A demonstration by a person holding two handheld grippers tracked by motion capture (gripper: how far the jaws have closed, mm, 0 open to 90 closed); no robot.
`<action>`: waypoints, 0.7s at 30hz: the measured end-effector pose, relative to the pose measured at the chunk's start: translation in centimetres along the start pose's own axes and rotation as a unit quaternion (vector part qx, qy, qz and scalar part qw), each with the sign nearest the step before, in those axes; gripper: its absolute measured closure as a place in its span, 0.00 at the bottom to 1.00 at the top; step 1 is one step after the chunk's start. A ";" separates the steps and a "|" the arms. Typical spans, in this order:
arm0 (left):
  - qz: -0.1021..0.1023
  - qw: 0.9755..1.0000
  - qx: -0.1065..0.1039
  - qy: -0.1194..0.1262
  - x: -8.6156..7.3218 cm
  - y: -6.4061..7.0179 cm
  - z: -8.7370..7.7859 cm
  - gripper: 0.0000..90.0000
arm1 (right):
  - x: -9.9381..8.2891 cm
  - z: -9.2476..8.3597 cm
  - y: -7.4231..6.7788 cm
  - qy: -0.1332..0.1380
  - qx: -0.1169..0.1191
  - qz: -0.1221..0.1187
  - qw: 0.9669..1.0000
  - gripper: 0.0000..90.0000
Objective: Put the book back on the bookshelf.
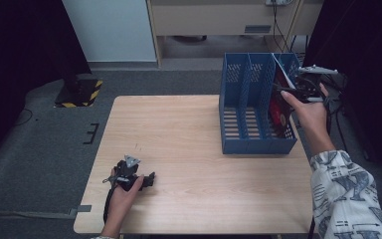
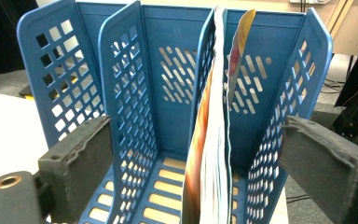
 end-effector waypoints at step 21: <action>-0.001 1.000 0.001 0.000 0.0 0.0 0.0 0.00 | -2.6 -1.9 -1.2 0.011 0.028 -0.010 1.000 0.06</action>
Point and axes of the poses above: each handheld gripper's, and its own axes: z roughly forward along the jaws, x roughly out of its top, y roughly to its right, the point moved 10 cm from there along z, roughly forward along the jaws, and after that the axes turned 7 degrees about -y, right-handed, at the moved point
